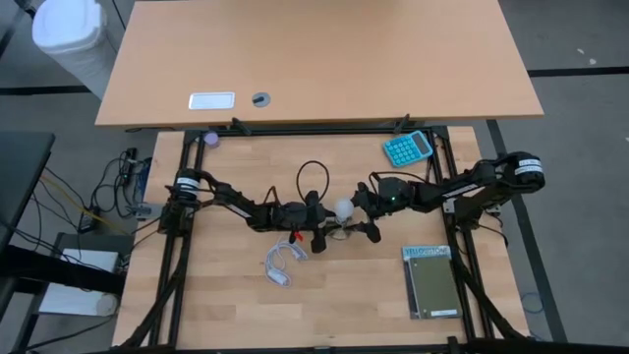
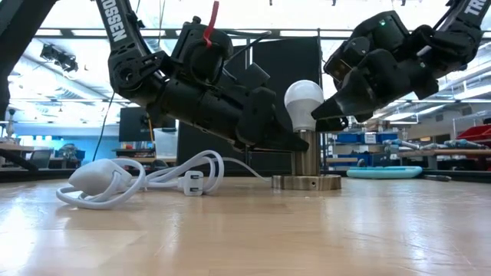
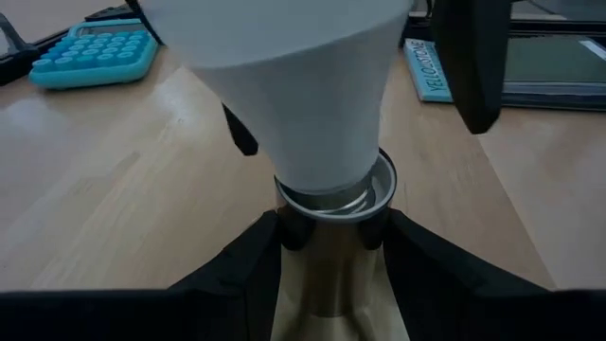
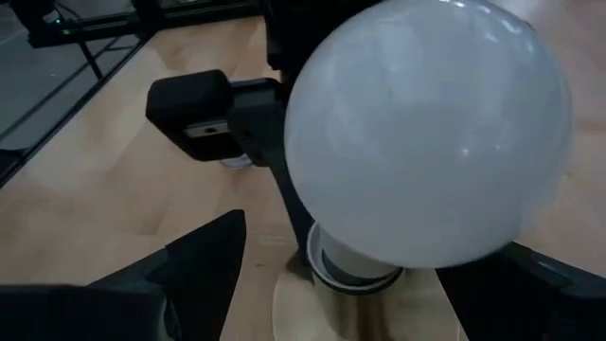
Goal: Screw lightbulb
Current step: Insert the lightbulb into the socket
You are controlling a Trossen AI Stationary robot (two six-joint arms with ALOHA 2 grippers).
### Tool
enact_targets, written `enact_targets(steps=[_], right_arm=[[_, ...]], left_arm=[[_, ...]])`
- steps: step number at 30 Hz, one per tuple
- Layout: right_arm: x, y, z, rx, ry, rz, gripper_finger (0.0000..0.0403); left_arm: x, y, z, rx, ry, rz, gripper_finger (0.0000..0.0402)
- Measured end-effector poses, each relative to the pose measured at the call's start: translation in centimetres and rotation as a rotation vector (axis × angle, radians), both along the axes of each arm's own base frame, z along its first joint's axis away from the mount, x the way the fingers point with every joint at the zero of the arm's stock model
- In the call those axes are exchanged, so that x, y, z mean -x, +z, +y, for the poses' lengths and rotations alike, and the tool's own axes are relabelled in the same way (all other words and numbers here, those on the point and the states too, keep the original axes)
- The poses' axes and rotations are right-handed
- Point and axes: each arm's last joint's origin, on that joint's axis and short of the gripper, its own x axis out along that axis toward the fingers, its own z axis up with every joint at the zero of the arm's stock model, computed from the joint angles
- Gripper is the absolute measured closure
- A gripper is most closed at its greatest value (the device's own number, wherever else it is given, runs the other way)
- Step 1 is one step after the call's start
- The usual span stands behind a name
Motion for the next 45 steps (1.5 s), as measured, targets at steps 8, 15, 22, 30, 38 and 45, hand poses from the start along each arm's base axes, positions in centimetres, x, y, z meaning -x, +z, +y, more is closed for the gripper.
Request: enact_targets(steps=[8,15,22,30,38,45], right_arm=[[0.1,-0.2,0.3,-0.001,0.003,0.027,0.0076],[0.4,-0.1,0.8,0.008,-0.001,0.053,0.0076],[1.4,0.9,1.8,-0.010,0.022,0.082,0.0076],[2.4,0.5,2.6,0.079,-0.082,0.075,0.0095],[3.5,-0.5,0.5,0.027,-0.164,0.005,0.0096],[3.0,0.2,-0.1,-0.006,-0.125,-0.051,0.0096]], left_arm=[[0.0,0.0,0.1,0.004,0.041,0.001,0.0227],[0.0,0.0,0.1,0.000,0.054,0.004,0.0227],[0.0,0.0,0.2,-0.006,0.073,0.006,0.0227],[0.0,-0.1,0.3,-0.007,0.080,0.006,0.0227],[0.0,-0.1,0.2,-0.020,0.057,0.009,0.0227],[0.0,0.0,0.2,-0.021,0.048,0.006,0.0227]])
